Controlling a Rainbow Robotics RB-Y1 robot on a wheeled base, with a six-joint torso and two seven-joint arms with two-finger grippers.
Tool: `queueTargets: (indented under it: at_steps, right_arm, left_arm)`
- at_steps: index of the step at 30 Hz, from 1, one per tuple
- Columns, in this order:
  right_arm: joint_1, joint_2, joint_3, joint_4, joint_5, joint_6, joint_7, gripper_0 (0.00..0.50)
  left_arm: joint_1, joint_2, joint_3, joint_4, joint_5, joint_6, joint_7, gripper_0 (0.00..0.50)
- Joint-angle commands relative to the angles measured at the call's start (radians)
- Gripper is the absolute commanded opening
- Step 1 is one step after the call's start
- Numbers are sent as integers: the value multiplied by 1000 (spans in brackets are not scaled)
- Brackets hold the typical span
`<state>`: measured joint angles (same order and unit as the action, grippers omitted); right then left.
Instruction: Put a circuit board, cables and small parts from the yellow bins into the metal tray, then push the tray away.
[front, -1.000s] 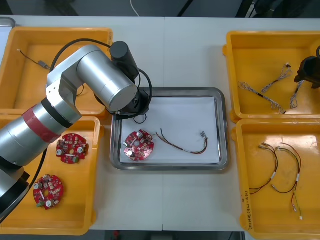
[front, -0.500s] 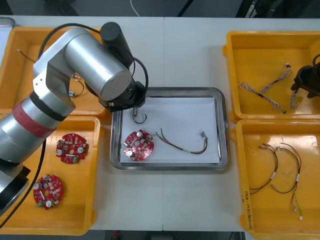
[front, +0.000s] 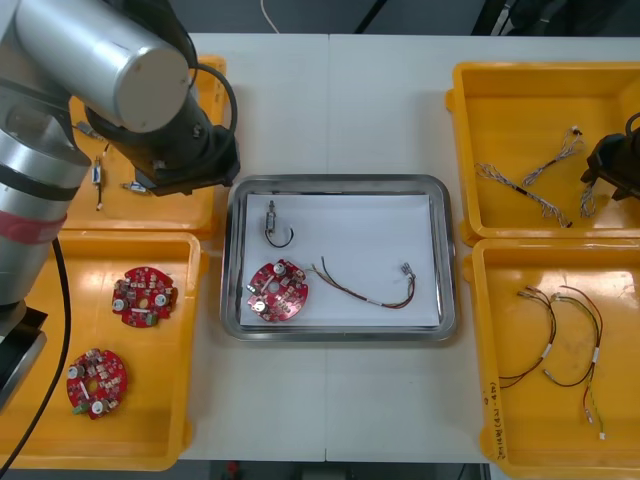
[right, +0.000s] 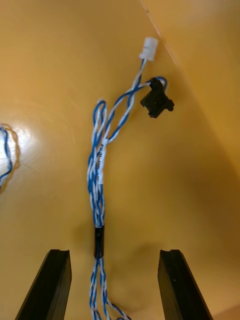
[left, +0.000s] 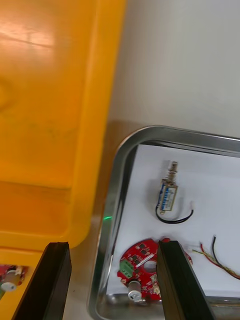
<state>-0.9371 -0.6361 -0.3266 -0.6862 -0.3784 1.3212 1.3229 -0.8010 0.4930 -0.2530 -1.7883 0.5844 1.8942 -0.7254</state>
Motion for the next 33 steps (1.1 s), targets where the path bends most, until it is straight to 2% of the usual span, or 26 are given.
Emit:
queueTargets:
  at_steps: [1,10,14,18,19,20,21,25,33]
  right_arm:
    - [-45,4,1,20,-4,-19,-41,500]
    - [-45,26,3,37,-19,-30,-60,500]
    - [-45,33,6,57,-20,-46,-68,500]
    - [-45,33,11,66,-19,-50,-70,500]
    - [-45,33,11,66,-19,-50,-70,478]
    - [-45,33,12,71,-19,-50,-68,272]
    - [-45,33,12,79,-20,-50,-68,0]
    - [-45,33,12,86,-23,-51,-64,0]
    - [-45,30,12,71,-13,-42,-68,0]
  left_arm:
    - [-70,47,89,17,23,26,55,500]
    - [-136,88,193,196,12,26,41,500]
    - [-178,111,215,316,-6,25,26,500]
    - [-218,125,245,438,-32,-21,1,500]
    - [-224,127,250,457,-37,-29,-11,500]
    - [-236,130,258,487,-46,-40,-31,500]
    - [-247,134,265,524,-54,-52,-51,500]
    - [-277,145,287,629,-71,-99,-115,500]
    - [-310,157,291,738,-84,-196,-154,500]
